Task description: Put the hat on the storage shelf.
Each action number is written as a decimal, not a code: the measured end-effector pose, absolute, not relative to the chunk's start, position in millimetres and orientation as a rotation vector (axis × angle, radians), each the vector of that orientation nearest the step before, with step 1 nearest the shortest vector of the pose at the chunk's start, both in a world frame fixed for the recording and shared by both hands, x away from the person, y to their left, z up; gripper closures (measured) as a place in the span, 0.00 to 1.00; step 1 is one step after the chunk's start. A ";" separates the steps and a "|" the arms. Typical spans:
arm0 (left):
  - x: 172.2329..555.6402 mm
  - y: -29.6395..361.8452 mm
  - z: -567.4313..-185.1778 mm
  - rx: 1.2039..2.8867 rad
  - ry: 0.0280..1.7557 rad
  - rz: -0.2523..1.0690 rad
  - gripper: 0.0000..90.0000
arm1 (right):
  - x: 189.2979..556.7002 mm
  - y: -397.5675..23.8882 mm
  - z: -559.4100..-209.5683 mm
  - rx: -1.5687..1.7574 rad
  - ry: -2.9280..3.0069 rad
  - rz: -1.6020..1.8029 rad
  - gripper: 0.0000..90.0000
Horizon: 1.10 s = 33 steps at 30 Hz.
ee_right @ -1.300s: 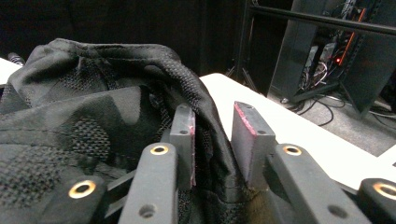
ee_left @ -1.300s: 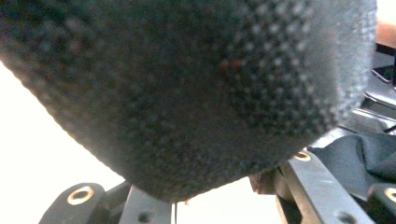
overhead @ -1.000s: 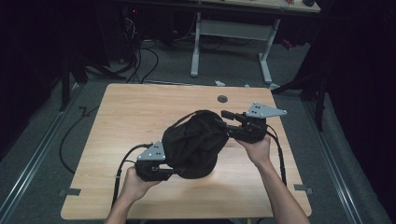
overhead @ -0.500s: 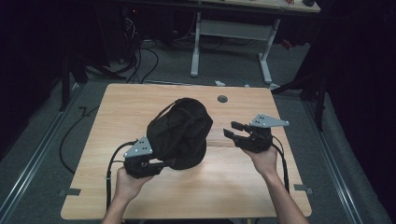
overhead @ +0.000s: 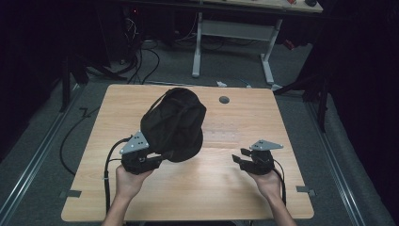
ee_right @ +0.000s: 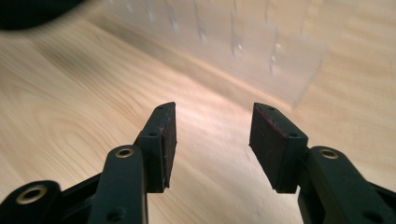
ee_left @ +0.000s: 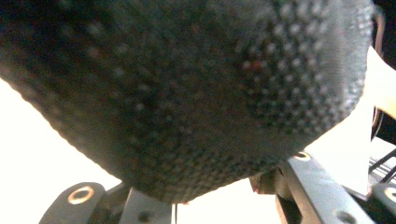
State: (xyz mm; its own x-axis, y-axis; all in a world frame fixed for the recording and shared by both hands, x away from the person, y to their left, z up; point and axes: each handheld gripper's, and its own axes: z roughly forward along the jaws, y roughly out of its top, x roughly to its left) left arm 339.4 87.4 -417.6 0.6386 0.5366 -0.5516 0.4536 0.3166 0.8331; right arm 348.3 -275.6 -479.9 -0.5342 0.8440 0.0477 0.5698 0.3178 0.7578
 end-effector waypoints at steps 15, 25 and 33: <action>359.7 97.2 -404.9 1.236 1.019 0.178 0.76 | 349.8 -292.6 -524.4 1.322 2.161 0.925 0.50; 382.0 96.7 -398.0 1.230 1.097 0.259 0.75 | 351.0 -294.1 -530.7 1.349 2.152 0.915 0.44; 399.4 91.3 -393.2 1.234 1.174 0.332 0.75 | 350.7 -293.6 -530.7 1.353 2.151 0.913 0.43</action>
